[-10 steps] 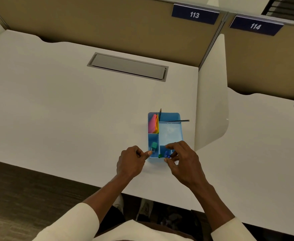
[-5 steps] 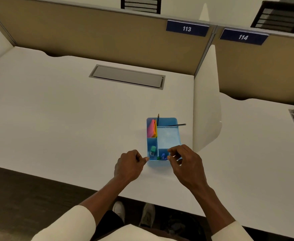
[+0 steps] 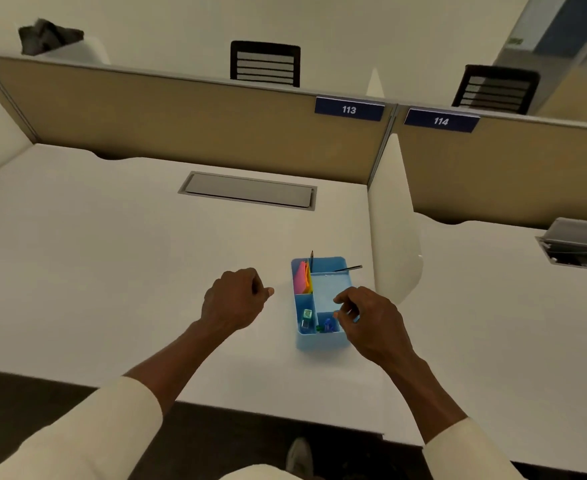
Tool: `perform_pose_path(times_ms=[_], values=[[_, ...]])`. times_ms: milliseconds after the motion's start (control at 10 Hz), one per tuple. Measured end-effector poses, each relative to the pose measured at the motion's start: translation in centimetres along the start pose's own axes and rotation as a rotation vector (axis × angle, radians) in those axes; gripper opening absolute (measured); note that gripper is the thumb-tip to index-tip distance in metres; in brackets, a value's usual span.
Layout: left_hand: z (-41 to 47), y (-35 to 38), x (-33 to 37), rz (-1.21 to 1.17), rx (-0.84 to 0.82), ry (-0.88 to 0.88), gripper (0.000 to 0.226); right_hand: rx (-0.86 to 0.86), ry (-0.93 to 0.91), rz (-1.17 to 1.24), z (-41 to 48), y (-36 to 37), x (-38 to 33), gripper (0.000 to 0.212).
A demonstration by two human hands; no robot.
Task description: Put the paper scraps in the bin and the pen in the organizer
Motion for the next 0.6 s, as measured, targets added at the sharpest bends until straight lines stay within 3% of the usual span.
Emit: perform_pose_path(times_ms=[300, 600], values=[[-0.8, -11.3, 0.2, 0.094, 0.090, 0.259, 0.033, 0.084, 0.056, -0.118, 0.1, -5.1, -6.5, 0.029], [-2.3, -25.8, 4.8, 0.208, 0.328, 0.596, 0.035, 0.389, -0.016, -0.208, 0.8, -18.8, -17.1, 0.046]])
Point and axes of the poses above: each hand's wrist, its own z-axis towards the middle knuckle, its own y-axis out of the palm, x = y × z, the point moved 5 cm from there along z, towards the middle knuckle, and after that the axes turned 6 degrees about -z, right-handed, at the moved point
